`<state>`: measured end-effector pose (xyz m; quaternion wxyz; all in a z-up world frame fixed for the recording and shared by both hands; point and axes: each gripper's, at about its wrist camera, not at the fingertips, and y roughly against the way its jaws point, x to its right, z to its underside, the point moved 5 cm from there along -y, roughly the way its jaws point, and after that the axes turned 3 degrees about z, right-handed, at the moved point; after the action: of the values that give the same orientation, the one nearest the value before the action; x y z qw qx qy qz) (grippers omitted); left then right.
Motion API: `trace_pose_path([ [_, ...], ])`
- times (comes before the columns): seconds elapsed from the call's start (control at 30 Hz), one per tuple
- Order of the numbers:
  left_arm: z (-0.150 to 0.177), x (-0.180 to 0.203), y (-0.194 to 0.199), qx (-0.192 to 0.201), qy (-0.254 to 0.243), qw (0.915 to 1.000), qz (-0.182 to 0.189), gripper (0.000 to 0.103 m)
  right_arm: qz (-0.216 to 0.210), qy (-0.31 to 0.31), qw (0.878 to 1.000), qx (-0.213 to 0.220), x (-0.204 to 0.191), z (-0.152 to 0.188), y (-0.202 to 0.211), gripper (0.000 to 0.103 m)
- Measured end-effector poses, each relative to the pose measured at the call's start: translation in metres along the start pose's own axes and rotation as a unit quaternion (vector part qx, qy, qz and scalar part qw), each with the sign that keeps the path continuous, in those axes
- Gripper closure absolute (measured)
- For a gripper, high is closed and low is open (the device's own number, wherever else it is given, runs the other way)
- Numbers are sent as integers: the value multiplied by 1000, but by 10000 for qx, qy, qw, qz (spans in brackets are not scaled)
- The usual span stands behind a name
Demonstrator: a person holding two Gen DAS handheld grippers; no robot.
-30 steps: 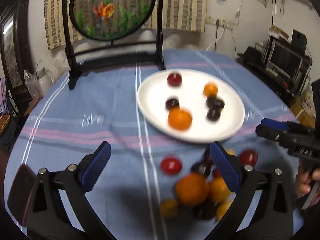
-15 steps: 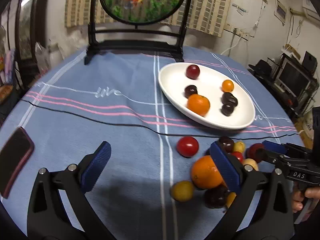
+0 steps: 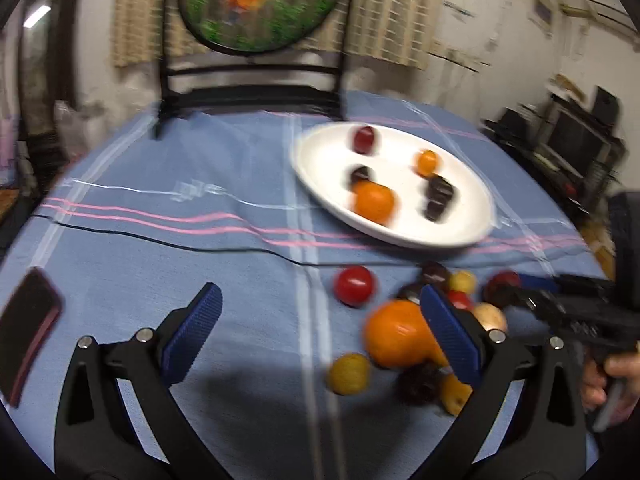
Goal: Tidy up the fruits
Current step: 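Grasp a red apple with the right tool while the left tool grasps a large orange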
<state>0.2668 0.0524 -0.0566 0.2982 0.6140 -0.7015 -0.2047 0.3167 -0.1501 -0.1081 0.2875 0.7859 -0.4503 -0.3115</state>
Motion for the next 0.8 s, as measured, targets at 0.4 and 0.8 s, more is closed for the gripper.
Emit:
trace_pose_path([
  [0.4,18,29,-25,-705,-386,9938,763,51,59,9,10000,72,-1,-1,4,64],
  [0.8,19,20,-41,-982,264,9889,1086,58,62,22,9999,111,-3,-2,7,64],
])
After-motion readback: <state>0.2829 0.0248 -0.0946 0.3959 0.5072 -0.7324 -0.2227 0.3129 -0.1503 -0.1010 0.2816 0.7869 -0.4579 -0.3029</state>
